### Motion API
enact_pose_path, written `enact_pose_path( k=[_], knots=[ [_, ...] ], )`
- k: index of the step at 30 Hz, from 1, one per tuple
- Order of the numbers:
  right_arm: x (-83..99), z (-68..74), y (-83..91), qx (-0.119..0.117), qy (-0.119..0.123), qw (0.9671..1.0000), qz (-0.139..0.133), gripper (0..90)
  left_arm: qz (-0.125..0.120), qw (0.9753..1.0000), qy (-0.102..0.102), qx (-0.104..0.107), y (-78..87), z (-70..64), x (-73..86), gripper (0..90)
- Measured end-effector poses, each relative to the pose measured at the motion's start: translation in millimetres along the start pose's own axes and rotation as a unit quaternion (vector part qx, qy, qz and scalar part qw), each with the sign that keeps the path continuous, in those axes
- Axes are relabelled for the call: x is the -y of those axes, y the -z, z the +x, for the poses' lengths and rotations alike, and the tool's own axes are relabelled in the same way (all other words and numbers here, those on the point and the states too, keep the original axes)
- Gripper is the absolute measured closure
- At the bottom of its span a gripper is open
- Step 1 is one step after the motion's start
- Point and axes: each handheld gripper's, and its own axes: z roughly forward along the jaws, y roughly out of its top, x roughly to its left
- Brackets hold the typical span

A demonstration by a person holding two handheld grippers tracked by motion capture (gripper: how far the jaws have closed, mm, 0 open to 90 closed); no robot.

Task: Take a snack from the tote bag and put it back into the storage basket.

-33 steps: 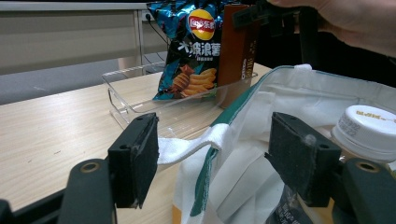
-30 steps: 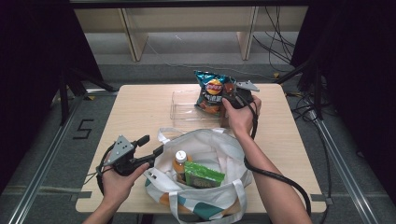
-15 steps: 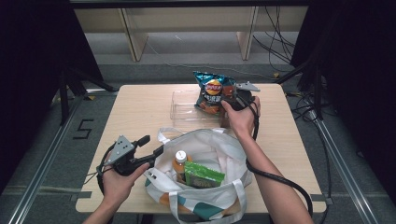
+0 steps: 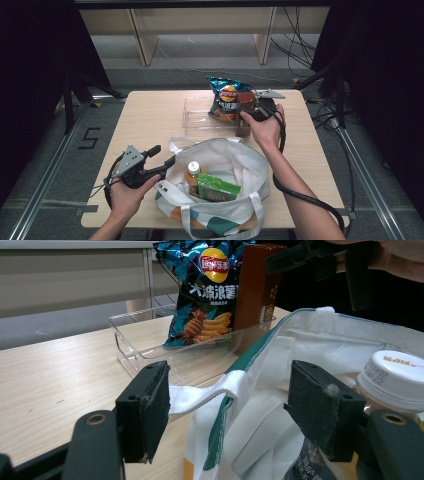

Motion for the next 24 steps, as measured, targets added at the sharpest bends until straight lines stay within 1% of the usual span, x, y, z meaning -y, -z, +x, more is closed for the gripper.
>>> enact_pose_path(
  k=[1,2,3,4,5,6,7,8,10,11,12,17,18,19,20,22,23,24],
  knots=[
    [0.1,-1.6,2.3,0.001,0.009,1.0000,-0.001,23.5,0.001,1.0000,0.000,0.000,0.0,-0.1,0.1,32.7],
    [0.6,1.2,5.2,-0.002,-0.007,1.0000,-0.002,24.1,0.001,1.0000,0.000,0.000,0.0,-0.1,0.1,32.7],
    [1.2,0.4,7.4,0.001,0.000,1.0000,-0.003,24.6,0.001,1.0000,0.001,0.000,0.0,0.0,0.2,32.7],
    [2.1,-0.1,8.8,-0.004,0.006,1.0000,-0.007,24.6,0.000,1.0000,0.000,-0.001,0.3,0.2,0.0,32.7],
    [2.8,-0.1,11.6,-0.007,0.002,1.0000,-0.001,24.9,0.000,1.0000,0.001,-0.001,0.3,0.2,0.0,32.7],
    [2.8,-0.1,11.6,-0.007,0.002,1.0000,-0.001,24.9,0.000,1.0000,0.001,-0.001,0.3,0.2,0.0,32.7],
    [3.5,-1.8,13.4,-0.005,0.013,0.9999,0.001,25.0,0.000,1.0000,0.000,-0.002,0.4,0.1,0.0,32.7],
    [4.3,-0.4,15.8,-0.009,0.002,1.0000,0.001,25.2,0.001,1.0000,0.000,-0.001,0.5,0.0,0.1,32.7],
    [6.1,-3.4,19.1,-0.012,0.014,0.9998,0.002,25.3,0.000,1.0000,0.000,-0.001,0.6,-0.3,-0.1,32.7],
    [7.7,-2.5,21.7,-0.021,0.003,0.9998,0.008,25.6,0.000,1.0000,0.001,-0.002,0.8,-0.3,-0.2,32.7],
    [10.6,-3.2,27.1,-0.024,0.004,0.9996,0.015,26.0,0.000,1.0000,0.000,-0.002,0.8,-0.1,-0.3,32.7],
    [15.6,-3.1,34.6,-0.035,0.004,0.9993,0.013,28.3,0.001,1.0000,0.000,0.000,0.0,-0.5,0.1,32.8],
    [16.9,-3.9,36.5,-0.040,0.012,0.9990,0.018,29.5,0.000,1.0000,-0.001,0.000,0.2,-0.6,-0.2,32.7],
    [18.7,-3.0,38.3,-0.041,0.014,0.9989,0.020,30.3,0.000,1.0000,-0.002,0.000,0.3,-0.6,-0.3,32.7],
    [21.8,-5.4,40.9,-0.051,0.031,0.9980,0.021,31.6,0.000,1.0000,-0.001,-0.001,0.2,-0.4,-0.2,32.7],
    [23.1,-6.0,43.2,-0.055,0.029,0.9978,0.024,32.7,0.002,1.0000,-0.001,0.000,-0.1,-0.2,0.3,32.7],
    [25.9,-4.5,48.2,-0.057,0.022,0.9977,0.029,33.7,0.003,1.0000,-0.001,-0.001,-0.2,-0.3,0.4,32.8],
    [25.9,-4.5,48.2,-0.057,0.022,0.9977,0.029,33.7,0.004,1.0000,-0.001,-0.001,-0.2,-0.5,0.3,32.8]
  ],
)
